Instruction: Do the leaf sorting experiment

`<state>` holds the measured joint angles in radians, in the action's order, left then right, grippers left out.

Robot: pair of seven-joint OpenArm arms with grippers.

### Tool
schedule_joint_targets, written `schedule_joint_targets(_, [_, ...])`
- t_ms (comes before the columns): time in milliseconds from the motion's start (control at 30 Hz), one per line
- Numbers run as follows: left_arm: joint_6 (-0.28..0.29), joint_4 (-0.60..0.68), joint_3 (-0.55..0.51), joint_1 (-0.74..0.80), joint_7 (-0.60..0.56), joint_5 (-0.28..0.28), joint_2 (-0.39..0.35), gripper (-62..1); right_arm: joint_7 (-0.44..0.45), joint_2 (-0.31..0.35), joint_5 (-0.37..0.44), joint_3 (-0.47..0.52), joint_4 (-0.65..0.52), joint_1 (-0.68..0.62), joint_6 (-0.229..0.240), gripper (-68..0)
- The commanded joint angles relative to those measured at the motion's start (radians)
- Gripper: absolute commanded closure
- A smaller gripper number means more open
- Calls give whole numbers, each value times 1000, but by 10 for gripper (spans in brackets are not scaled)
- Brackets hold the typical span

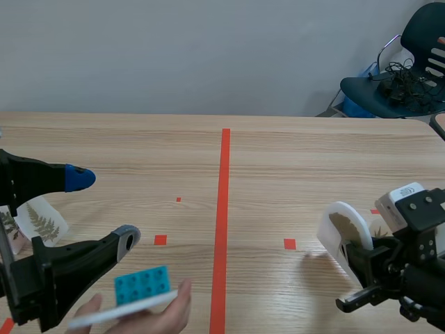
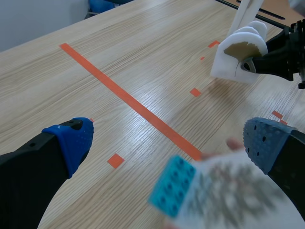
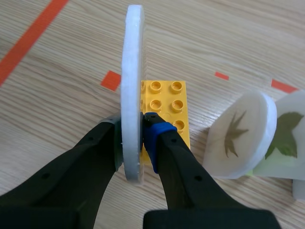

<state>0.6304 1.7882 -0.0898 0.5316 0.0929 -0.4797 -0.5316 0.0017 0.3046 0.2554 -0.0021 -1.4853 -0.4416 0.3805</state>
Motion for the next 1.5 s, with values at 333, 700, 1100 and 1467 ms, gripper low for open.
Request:
schedule_joint_targets(333, [1,3,2,-9,-22,-11,10,-623,23,-22,10,73,118,76,-93,-164])
schedule_joint_targets(700, [1,3,2,-11,-21,-11,10,-623,46,-20,11,117,50,75,-51,-442])
schedule_joint_targets(1100, [1,3,2,-11,-25,-11,10,-623,-223,19,192,144,-394,10,61,-472])
schedule_joint_targets(1467, [1,3,2,-11,-24,-11,10,-623,-208,188,254,145,-552,-175,54,-679])
